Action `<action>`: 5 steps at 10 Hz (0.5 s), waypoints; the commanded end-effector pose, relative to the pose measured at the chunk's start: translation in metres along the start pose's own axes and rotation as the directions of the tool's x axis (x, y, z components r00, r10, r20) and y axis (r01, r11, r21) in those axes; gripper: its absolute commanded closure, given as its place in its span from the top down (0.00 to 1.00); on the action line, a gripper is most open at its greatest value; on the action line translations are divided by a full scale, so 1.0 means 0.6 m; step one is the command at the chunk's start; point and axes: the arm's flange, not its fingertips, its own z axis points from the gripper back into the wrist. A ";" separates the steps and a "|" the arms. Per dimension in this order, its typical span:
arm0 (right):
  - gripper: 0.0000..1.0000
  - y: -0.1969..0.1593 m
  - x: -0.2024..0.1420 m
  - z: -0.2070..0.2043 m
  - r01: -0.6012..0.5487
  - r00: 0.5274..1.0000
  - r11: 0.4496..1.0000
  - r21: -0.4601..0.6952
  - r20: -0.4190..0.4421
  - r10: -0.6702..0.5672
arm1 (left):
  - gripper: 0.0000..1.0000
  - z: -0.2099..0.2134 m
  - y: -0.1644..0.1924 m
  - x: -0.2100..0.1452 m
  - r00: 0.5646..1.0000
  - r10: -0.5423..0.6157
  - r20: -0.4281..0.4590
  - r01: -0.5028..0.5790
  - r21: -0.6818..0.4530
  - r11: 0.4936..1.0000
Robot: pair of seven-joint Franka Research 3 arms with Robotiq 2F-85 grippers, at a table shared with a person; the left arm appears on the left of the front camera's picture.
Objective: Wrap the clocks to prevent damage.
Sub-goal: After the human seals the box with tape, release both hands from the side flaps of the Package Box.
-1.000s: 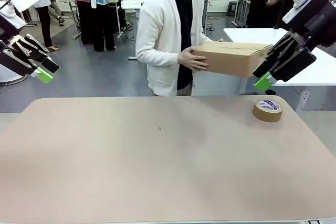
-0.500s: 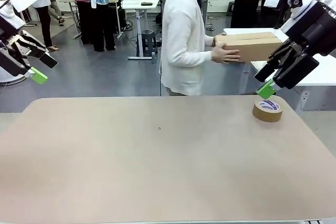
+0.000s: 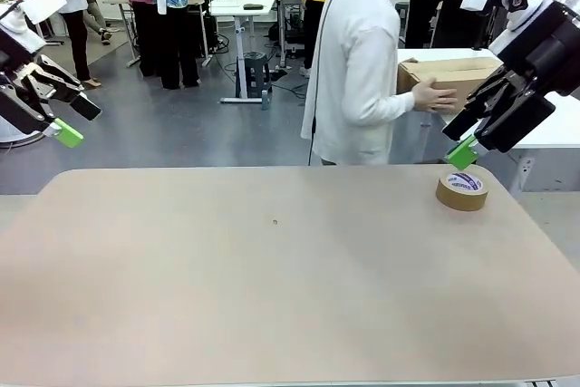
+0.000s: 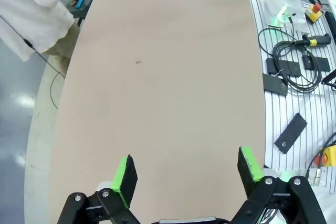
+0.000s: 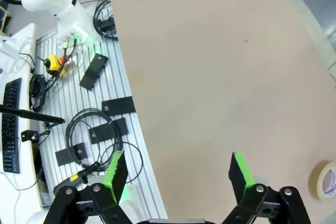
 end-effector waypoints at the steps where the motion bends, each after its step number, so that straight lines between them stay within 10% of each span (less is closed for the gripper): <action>1: 1.00 0.001 0.000 -0.002 -0.001 1.000 1.000 0.003 -0.004 0.001 | 1.00 0.017 0.021 -0.002 0.994 -0.023 0.104 0.016 0.073 0.997; 5: 1.00 0.001 0.000 -0.002 -0.001 1.000 1.000 0.003 -0.004 0.001 | 1.00 0.092 0.078 -0.115 0.916 0.123 0.381 -0.147 0.036 0.988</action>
